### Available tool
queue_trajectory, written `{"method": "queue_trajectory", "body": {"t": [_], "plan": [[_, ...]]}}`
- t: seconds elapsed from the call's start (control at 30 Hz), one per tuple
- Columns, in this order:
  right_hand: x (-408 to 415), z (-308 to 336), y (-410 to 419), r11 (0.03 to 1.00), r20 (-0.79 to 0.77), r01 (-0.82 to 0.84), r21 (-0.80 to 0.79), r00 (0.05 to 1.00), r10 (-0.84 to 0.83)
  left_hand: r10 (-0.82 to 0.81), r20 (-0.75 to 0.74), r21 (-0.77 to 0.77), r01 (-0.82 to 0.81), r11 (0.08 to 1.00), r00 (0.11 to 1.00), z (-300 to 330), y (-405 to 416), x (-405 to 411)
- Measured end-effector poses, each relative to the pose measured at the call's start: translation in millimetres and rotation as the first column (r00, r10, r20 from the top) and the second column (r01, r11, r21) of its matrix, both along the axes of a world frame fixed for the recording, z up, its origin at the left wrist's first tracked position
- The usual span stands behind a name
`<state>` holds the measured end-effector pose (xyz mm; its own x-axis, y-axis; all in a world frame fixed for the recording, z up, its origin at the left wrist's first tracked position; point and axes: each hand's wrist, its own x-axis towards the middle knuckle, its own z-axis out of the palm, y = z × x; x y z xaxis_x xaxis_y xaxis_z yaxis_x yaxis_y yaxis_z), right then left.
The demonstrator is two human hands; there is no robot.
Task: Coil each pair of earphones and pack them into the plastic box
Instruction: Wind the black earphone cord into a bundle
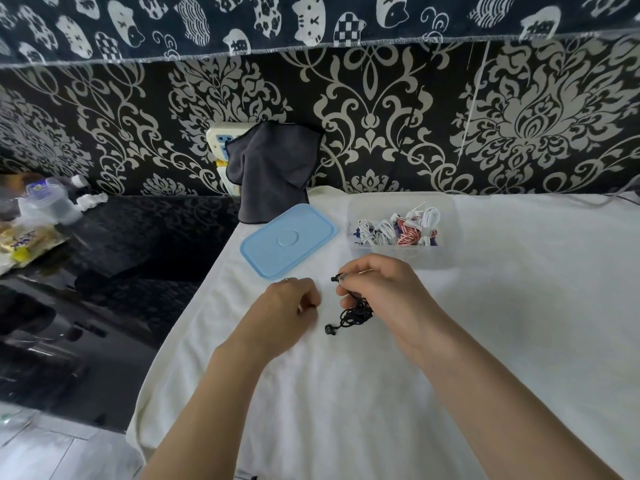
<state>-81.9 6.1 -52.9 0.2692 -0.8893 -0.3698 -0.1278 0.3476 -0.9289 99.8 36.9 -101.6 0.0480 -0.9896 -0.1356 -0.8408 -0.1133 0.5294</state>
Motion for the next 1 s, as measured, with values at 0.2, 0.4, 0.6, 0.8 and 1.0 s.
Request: {"method": "queue_trajectory", "body": {"t": [0.2,0.4,0.6,0.8,1.0], "plan": [[-8.4,3.2,5.4,1.000,-0.015,0.018,-0.007,1.000,-0.018,0.084,-0.427,-0.077,-0.129,0.989,0.900,25.1,-0.3,-15.3],[-14.5,8.0,5.7,0.999,-0.011,0.040,-0.027,0.999,-0.040,0.043,-0.586,-0.027,-0.072,0.997,0.809,40.1,5.4,-25.5],[-13.3,6.4,4.8,0.998,-0.018,0.030,-0.055,0.999,-0.031,-0.002,-0.573,-0.085,-0.057,0.995,0.820,44.9,4.9,-29.4],[-13.8,4.7,4.3,0.996,-0.015,0.054,-0.078,0.998,-0.055,0.006,-0.569,-0.101,-0.078,0.992,0.822,46.2,5.0,-29.2],[-13.1,7.8,6.0,0.994,-0.008,0.021,-0.109,1.000,-0.022,-0.012,-0.568,-0.124,-0.071,0.990,0.823,50.3,7.0,-29.7]]}}
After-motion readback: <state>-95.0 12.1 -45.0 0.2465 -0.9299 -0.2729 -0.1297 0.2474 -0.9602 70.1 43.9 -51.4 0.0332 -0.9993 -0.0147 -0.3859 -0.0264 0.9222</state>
